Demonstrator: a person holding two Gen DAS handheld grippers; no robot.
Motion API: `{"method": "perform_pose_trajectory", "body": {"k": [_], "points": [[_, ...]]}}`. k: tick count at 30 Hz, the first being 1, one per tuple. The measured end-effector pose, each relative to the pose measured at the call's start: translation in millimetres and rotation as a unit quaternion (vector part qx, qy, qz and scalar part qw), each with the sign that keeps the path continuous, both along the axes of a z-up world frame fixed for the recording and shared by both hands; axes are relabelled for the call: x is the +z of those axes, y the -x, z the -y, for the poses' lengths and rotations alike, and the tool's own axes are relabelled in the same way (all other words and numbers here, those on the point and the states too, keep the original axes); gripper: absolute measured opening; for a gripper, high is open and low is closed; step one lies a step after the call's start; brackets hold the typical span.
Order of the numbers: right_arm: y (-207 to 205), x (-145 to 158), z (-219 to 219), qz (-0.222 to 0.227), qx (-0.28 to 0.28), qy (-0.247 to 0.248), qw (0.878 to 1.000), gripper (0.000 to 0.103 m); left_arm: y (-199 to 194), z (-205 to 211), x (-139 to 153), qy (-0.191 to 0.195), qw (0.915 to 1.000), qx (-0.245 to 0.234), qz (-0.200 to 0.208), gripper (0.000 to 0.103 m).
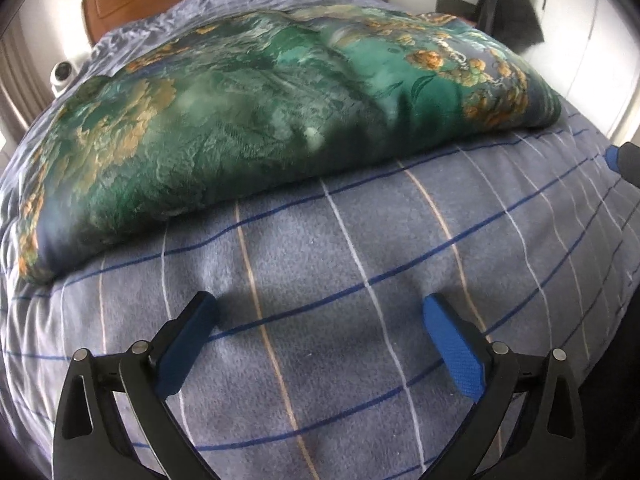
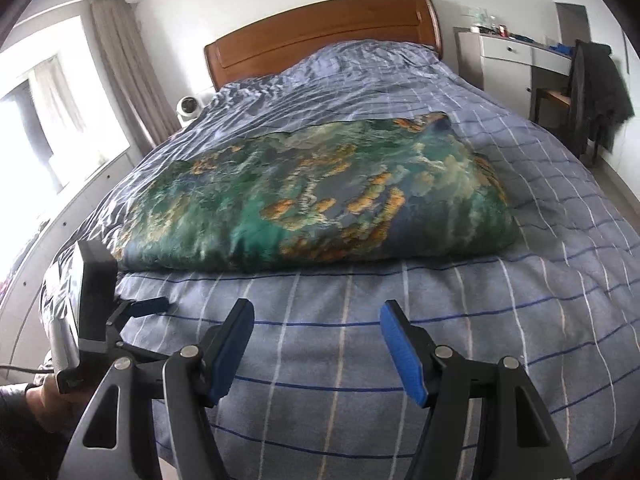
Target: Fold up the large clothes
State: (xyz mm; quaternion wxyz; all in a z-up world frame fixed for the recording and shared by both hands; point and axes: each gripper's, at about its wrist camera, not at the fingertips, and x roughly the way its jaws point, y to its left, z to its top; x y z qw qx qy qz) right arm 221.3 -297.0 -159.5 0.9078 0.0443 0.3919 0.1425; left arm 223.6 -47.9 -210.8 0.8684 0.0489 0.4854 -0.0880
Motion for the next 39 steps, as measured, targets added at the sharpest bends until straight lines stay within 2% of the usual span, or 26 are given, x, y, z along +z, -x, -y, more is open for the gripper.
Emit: {"method": "perform_pose_trajectory", "body": {"k": [5, 7, 10, 12, 15, 18, 20, 22, 23, 24, 25, 26, 27, 29, 32, 34, 35, 37, 39], "points": [[-9.4, -7.1, 27.2, -0.022, -0.07, 0.018, 0.997, 0.067, -0.5, -3.0, -3.1, 0.003, 1.0, -0.003, -0.001, 0.103], [-18.7, -7.8, 43.8, -0.032, -0.101, 0.008, 0.994, 0.067, 0.0, -5.1, 0.8, 0.001, 0.9999, -0.005, -0.01, 0.102], [-34.3, -7.8, 79.2, -0.03, -0.145, -0.048, 0.988, 0.07, 9.2, -11.8, 18.4, 0.016, 0.9999, -0.002, 0.007, 0.102], [-48.0, -15.5, 96.9, -0.039, -0.148, -0.103, 0.983, 0.086, 13.6, -16.8, 29.6, 0.021, 0.9996, 0.002, 0.02, 0.102], [-69.5, -32.8, 114.6, -0.055, -0.156, -0.177, 0.97, 0.086, 15.6, -24.6, 43.4, 0.025, 0.9991, 0.015, 0.032, 0.102], [-90.3, -45.7, 121.3, -0.057, -0.173, -0.207, 0.961, 0.087, 15.1, -31.8, 58.3, 0.035, 0.9982, 0.029, 0.038, 0.102], [-108.7, -63.5, 133.0, -0.086, -0.223, -0.229, 0.944, 0.087, 12.3, -35.0, 71.7, 0.042, 0.9976, 0.032, 0.046, 0.102], [-117.3, -80.1, 143.4, -0.097, -0.256, -0.281, 0.92, 0.092, 8.5, -33.3, 85.9, 0.039, 0.997, 0.025, 0.061, 0.102], [-120.4, -84.3, 145.1, -0.097, -0.266, -0.292, 0.914, 0.093, 6.4, -32.2, 90.4, 0.035, 0.997, 0.019, 0.067, 0.102], [-122.8, -85.0, 146.0, -0.094, -0.269, -0.295, 0.912, 0.09, 0.2, -28.9, 99.4, 0.03, 0.9968, 0.009, 0.074, 0.102], [-128.7, -82.9, 142.7, -0.088, -0.259, -0.291, 0.917, 0.081, -7.4, -26.1, 109.6, 0.028, 0.9965, -0.002, 0.079, 0.102], [-132.0, -78.5, 138.3, -0.084, -0.251, -0.274, 0.925, 0.054, -18.7, -24.4, 119.8, 0.028, 0.996, -0.012, 0.084, 0.102], [-132.8, -74.0, 135.2, -0.077, -0.25, -0.257, 0.93, 0.044, -30.5, -20.0, 133.0, 0.028, 0.9954, -0.023, 0.089, 0.102], [-124.0, -49.7, 122.9, -0.035, -0.227, -0.222, 0.948, 0.033, -49.7, -10.7, 158.7, 0.032, 0.994, -0.037, 0.098, 0.102], [-100.8, -6.3, 91.9, 0.038, -0.179, -0.146, 0.972, 0.031, -76.0, 9.6, 192.9, 0.063, 0.9917, -0.073, 0.085, 0.102], [-87.1, 20.7, 68.3, 0.08, -0.146, -0.101, 0.981, 0.031, -93.5, 29.5, 209.4, 0.101, 0.9861, -0.115, 0.065, 0.102], [-81.7, 33.5, 57.6, 0.1, -0.129, -0.08, 0.983, 0.031, -103.6, 42.8, 216.3, 0.118, 0.9812, -0.144, 0.05, 0.102], [-75.8, 53.5, 28.5, 0.131, -0.095, -0.038, 0.986, 0.031, -122.7, 64.7, 222.2, 0.128, 0.9756, -0.177, 0.021, 0.102], [-74.2, 70.4, 1.5, 0.156, -0.063, 0.006, 0.986, 0.031, -135.8, 76.0, 221.6, 0.119, 0.9769, -0.178, 0.001, 0.102]]}}
